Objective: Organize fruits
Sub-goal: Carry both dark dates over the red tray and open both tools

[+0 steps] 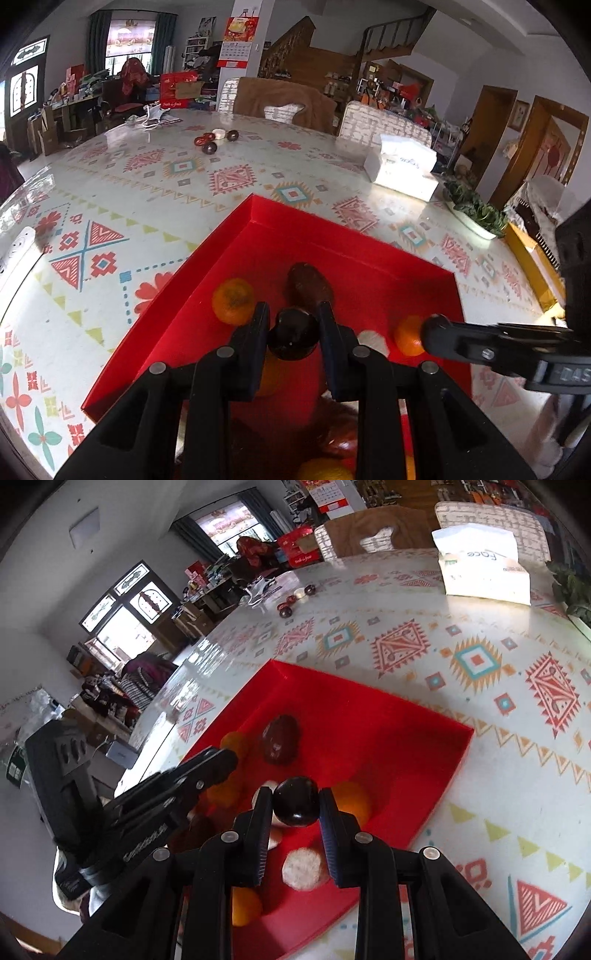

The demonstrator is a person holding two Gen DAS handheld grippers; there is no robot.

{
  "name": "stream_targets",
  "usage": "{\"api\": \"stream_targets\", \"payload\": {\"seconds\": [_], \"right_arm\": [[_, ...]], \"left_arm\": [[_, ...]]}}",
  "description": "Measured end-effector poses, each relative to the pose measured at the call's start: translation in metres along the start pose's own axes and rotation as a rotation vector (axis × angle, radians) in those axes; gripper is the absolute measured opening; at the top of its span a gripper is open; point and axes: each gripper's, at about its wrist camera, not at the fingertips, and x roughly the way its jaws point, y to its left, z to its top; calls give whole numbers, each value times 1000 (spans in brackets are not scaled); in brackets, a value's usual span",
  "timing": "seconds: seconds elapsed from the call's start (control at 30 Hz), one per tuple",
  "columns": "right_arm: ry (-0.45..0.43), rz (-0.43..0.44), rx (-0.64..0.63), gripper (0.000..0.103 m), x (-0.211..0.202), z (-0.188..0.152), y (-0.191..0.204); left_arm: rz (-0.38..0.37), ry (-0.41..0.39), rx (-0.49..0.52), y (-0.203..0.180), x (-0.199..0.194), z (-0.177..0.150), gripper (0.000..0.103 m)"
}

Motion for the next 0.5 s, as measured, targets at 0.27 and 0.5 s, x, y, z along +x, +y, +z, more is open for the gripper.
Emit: {"api": "stream_targets", "payload": {"seconds": [0.27,0.5], "right_arm": [[59,13,-29,29,8,-29,11],[16,-63,-13,29,8,-21,1]], "left_arm": [[24,10,14,-2,3,-3,27],[32,6,7,-5,5,-2,51]]}}
